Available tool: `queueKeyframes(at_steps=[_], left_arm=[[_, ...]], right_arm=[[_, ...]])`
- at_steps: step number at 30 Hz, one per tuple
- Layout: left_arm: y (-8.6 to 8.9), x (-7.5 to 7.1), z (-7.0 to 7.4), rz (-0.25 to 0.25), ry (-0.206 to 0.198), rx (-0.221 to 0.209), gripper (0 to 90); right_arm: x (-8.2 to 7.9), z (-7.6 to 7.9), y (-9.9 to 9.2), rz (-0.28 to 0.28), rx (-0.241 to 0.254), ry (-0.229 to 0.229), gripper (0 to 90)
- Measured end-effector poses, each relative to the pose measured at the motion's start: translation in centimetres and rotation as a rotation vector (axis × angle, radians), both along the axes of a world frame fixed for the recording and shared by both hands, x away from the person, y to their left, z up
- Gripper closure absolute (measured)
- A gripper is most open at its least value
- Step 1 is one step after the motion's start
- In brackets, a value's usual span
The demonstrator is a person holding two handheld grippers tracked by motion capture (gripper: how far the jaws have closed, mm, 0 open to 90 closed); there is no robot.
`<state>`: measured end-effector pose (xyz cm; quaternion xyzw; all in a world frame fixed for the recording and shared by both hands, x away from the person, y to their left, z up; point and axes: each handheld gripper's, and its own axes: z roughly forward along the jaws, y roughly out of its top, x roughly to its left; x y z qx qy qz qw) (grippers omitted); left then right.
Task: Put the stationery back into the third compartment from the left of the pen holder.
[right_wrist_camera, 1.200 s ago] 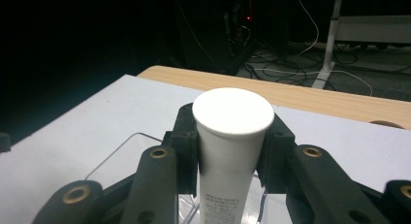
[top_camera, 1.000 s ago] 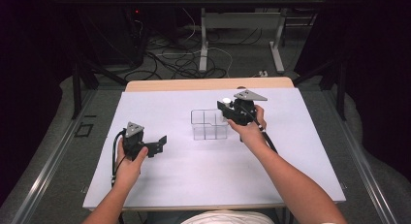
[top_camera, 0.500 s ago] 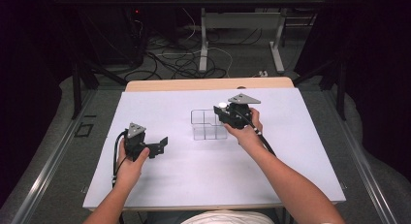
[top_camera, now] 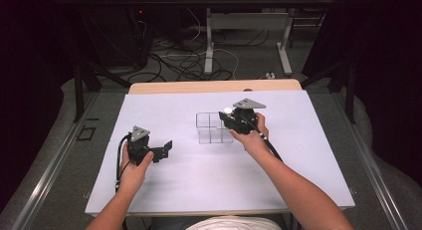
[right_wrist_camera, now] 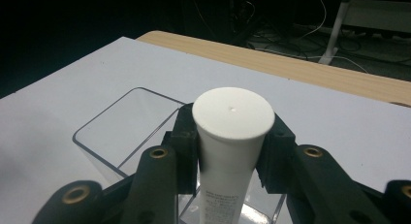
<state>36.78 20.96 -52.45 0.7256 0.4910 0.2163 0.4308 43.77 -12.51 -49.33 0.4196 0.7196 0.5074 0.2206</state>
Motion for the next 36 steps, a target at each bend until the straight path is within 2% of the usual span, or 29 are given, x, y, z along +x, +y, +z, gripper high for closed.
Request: queueKeyframes(at_steps=[12,23,25,27,33,36], left_arm=[[0.0,0.0,0.0,0.001,0.001,0.001,0.5],[0.0,0.0,0.0,0.002,0.001,0.001,0.5],[0.0,0.0,0.0,0.003,0.000,0.001,0.5],[0.0,0.0,-0.1,0.008,-0.007,0.000,0.5],[0.2,0.1,-0.1,0.006,0.001,0.005,0.5],[0.2,0.1,-0.1,0.007,-0.001,0.005,0.5]], right_arm=[[0.0,-0.2,0.1,0.005,-0.016,0.007,64.8],[-0.3,0.3,-0.4,0.013,0.021,-0.022,49.2],[-0.5,0.6,-0.6,0.014,0.006,-0.006,46.3],[-0.5,0.5,-0.6,0.025,0.030,-0.024,43.1],[-1.0,0.7,-1.1,0.037,0.007,-0.014,37.7],[-1.3,0.8,-1.5,0.041,0.000,-0.024,35.8]])
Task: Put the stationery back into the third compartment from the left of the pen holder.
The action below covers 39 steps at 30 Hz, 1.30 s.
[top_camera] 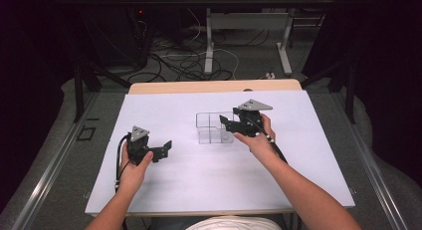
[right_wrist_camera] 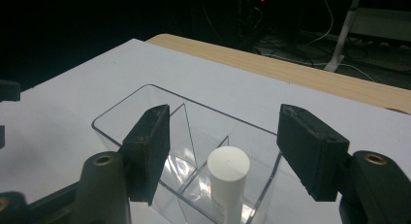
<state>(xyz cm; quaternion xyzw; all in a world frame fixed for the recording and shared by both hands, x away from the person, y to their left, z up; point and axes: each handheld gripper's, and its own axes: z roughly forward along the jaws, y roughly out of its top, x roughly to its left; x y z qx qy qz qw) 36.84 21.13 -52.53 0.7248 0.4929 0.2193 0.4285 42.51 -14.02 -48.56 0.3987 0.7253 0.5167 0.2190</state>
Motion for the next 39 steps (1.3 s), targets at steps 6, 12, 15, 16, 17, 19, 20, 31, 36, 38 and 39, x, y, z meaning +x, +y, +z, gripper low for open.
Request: queueKeyframes(at_steps=[6,12,15,16,17,19,20,31,36,38,39], left_arm=[[0.0,0.0,0.0,0.000,0.001,0.000,0.5],[0.1,0.0,0.0,0.004,0.005,0.000,0.5],[0.1,0.0,0.0,0.008,0.006,-0.005,0.5],[0.1,0.0,0.0,0.009,0.004,-0.006,0.5],[0.1,0.0,-0.1,0.012,-0.001,-0.007,0.5],[0.1,0.0,-0.1,0.012,0.002,-0.004,0.5],[0.2,0.0,0.0,0.008,0.006,-0.003,0.5],[0.3,0.1,-0.1,0.020,0.006,-0.004,0.5],[0.5,0.1,-0.1,0.022,0.012,-0.003,0.5],[0.5,0.1,-0.1,0.025,0.010,-0.003,0.5],[0.6,0.1,-0.1,0.026,0.007,-0.003,0.5]], right_arm=[[-0.5,-0.1,-1.0,-0.001,-0.027,0.021,32.5],[-1.0,-0.1,-2.4,0.006,-0.028,0.012,29.7],[-1.3,-0.1,-3.0,0.005,-0.026,0.037,28.5],[-1.3,-0.2,-3.2,-0.007,-0.029,0.039,26.7],[-1.4,-0.3,-3.5,-0.011,-0.028,0.041,24.9],[-1.6,-0.5,-4.0,-0.020,-0.040,0.029,21.7],[-1.7,-0.5,-4.3,-0.032,-0.041,0.035,19.3],[-1.9,-1.7,-7.2,-0.106,-0.072,0.055,1.9],[-1.9,-2.2,-8.3,-0.134,-0.083,0.050,0.0],[-2.0,-2.4,-8.6,-0.143,-0.086,0.052,0.0],[-2.0,-2.5,-8.8,-0.147,-0.085,0.061,0.0]])
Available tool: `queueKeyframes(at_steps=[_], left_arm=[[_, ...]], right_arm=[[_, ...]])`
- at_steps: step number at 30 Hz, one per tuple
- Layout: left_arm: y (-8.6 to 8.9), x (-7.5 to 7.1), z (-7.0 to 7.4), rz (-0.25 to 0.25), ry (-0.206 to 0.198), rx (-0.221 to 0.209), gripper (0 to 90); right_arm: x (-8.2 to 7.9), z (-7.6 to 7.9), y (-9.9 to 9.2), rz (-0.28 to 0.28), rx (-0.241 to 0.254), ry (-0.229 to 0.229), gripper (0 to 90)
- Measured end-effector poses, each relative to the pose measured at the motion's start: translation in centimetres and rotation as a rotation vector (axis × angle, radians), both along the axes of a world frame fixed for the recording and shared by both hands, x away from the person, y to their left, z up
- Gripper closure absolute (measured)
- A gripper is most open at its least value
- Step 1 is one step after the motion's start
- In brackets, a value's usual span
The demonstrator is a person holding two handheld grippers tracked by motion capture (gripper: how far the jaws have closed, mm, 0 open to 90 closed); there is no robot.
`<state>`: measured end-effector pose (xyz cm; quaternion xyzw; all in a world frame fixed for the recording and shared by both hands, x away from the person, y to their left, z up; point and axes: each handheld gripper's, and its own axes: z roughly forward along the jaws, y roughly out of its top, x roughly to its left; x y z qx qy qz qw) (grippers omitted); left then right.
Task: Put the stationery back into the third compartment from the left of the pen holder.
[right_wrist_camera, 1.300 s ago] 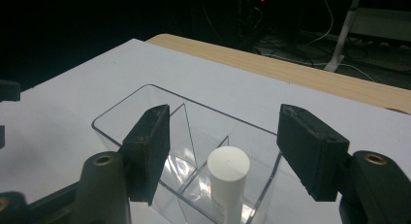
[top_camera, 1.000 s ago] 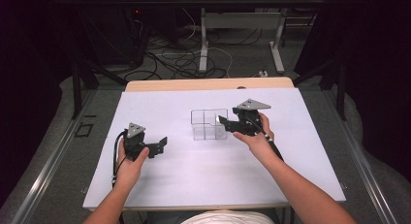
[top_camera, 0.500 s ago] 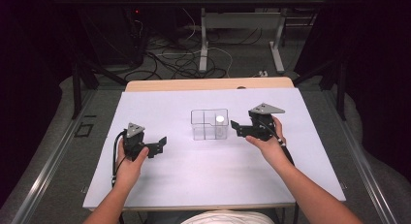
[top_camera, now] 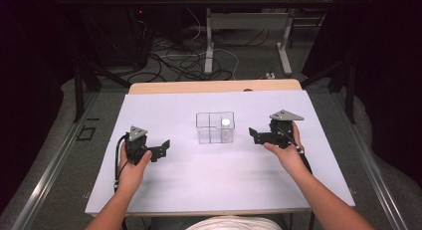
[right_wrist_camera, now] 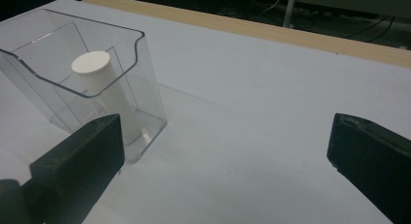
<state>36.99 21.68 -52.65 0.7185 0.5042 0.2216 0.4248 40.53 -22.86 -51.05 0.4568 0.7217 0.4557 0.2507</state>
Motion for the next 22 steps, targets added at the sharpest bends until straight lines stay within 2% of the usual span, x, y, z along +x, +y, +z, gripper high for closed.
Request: queueKeyframes(at_steps=[10,22], left_arm=[[0.1,0.0,0.0,0.004,0.003,-0.002,0.5],[0.2,0.0,0.1,0.009,0.001,-0.004,0.5]], right_arm=[[0.3,-1.4,-1.4,-0.032,0.022,0.021,0.0],[0.3,-2.1,-2.6,-0.064,0.031,0.035,0.0]])
